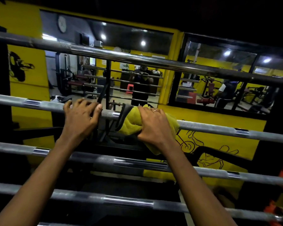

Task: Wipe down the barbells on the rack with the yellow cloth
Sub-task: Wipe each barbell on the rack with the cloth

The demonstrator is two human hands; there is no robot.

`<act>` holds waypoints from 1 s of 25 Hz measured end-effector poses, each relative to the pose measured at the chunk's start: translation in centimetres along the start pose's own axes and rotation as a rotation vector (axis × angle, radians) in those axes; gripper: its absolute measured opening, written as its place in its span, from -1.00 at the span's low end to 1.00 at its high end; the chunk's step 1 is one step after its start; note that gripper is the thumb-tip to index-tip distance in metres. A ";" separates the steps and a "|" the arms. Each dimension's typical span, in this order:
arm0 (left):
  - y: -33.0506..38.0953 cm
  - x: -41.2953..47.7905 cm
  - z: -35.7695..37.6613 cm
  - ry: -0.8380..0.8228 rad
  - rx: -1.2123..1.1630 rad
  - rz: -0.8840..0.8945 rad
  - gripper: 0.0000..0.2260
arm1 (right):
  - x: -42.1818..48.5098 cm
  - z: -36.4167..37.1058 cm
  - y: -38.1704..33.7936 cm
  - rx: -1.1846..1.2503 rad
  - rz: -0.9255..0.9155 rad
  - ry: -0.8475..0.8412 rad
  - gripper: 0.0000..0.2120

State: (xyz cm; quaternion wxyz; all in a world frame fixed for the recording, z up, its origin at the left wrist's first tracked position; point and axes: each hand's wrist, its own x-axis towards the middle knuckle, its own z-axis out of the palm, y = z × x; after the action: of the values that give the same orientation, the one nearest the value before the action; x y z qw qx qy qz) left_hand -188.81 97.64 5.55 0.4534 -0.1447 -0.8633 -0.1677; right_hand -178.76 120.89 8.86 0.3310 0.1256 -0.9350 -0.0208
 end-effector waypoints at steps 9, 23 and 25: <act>-1.9 -0.7 -0.1 -0.063 -0.078 0.102 -0.62 | -0.5 -0.9 1.9 0.054 0.336 0.099 -0.39; -2.4 -1.3 0.2 -0.120 -0.163 0.080 -0.61 | -2.9 9.7 -2.9 0.428 0.720 0.804 -0.13; -2.4 -1.3 0.0 -0.141 -0.177 0.075 -0.59 | -1.3 9.5 -5.2 0.772 0.952 0.877 -0.14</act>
State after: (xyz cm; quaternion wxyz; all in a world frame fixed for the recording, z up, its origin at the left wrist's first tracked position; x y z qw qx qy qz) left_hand -189.04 95.35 4.08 0.3828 -0.2279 -0.8689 -0.2157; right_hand -182.62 115.73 0.00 0.5788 -0.1881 -0.6116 0.5055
